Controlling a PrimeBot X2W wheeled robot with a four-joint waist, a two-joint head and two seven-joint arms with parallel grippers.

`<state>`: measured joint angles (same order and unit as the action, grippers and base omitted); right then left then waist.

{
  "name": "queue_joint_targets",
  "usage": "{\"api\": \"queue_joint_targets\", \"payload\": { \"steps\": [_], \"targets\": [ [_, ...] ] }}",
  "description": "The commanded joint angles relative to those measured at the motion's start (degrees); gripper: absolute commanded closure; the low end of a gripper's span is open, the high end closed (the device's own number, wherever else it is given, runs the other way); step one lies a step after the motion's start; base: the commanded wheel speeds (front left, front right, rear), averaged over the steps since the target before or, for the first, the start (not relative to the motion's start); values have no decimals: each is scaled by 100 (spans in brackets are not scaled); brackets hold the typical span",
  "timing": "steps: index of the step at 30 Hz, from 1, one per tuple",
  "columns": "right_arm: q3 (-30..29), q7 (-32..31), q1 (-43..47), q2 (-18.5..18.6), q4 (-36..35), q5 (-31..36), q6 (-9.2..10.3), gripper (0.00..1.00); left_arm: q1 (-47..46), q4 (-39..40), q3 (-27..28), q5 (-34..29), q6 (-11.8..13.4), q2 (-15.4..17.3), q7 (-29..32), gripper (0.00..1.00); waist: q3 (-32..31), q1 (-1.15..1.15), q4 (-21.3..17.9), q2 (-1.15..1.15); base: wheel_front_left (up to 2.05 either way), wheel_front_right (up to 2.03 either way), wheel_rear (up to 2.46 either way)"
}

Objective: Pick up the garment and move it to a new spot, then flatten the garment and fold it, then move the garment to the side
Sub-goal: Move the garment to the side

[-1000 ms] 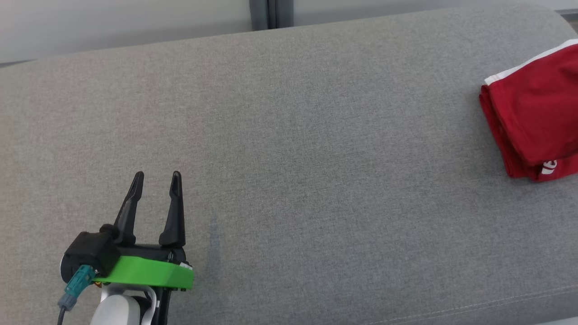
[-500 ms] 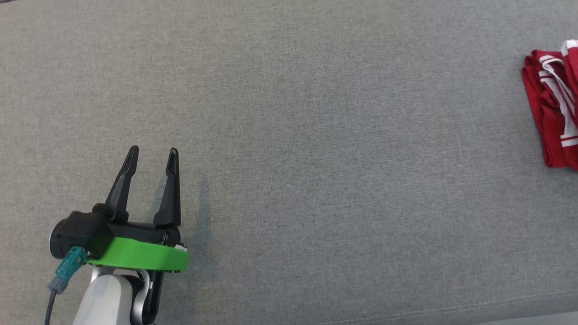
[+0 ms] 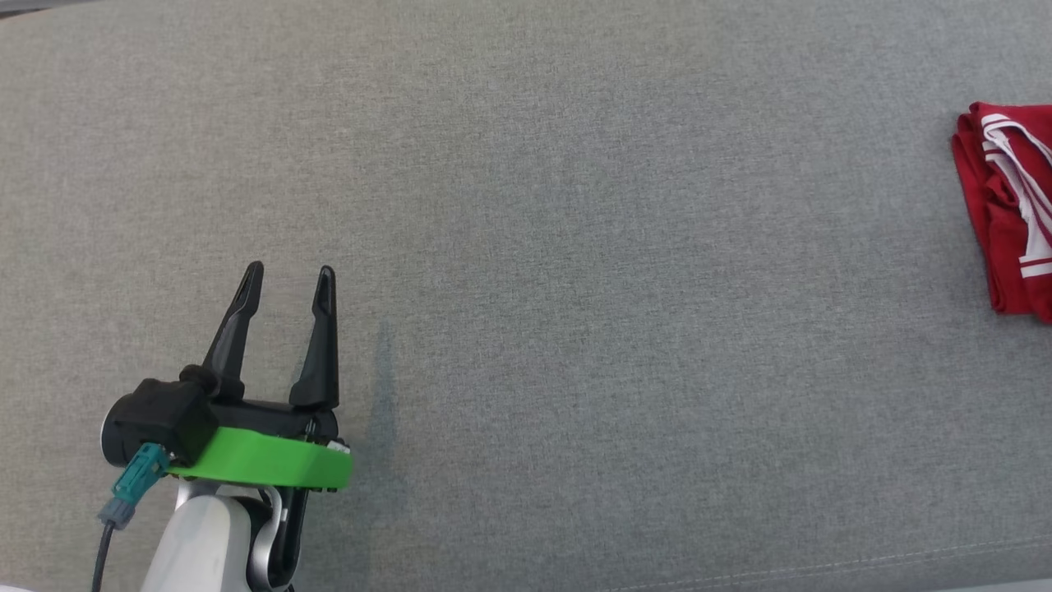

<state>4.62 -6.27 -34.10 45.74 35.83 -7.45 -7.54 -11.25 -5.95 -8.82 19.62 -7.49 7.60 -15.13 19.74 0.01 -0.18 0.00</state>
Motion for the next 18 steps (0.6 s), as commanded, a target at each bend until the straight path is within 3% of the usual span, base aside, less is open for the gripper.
{"api": "queue_joint_targets", "payload": {
  "steps": [1, 9, 18],
  "targets": [
    [-85, 120, 128, -98, -127, -39, 12, 0, -24, -4, 50, 10, 2, -34, 3, 0, -164, -1, 34, 0, 0, 0, 0],
    [-592, 848, 974, -1242, -1378, -298, 12, 0, 395, -20, 416, -38, 3, -222, 4, 0, -809, -1, 139, 0, 0, 0, 0],
    [-840, 1105, 2406, -2548, -2871, -366, 11, 0, 930, 60, 716, 14, 3, -334, 4, 0, -1386, -1, 228, 0, 0, 0, 0]
  ]
}}
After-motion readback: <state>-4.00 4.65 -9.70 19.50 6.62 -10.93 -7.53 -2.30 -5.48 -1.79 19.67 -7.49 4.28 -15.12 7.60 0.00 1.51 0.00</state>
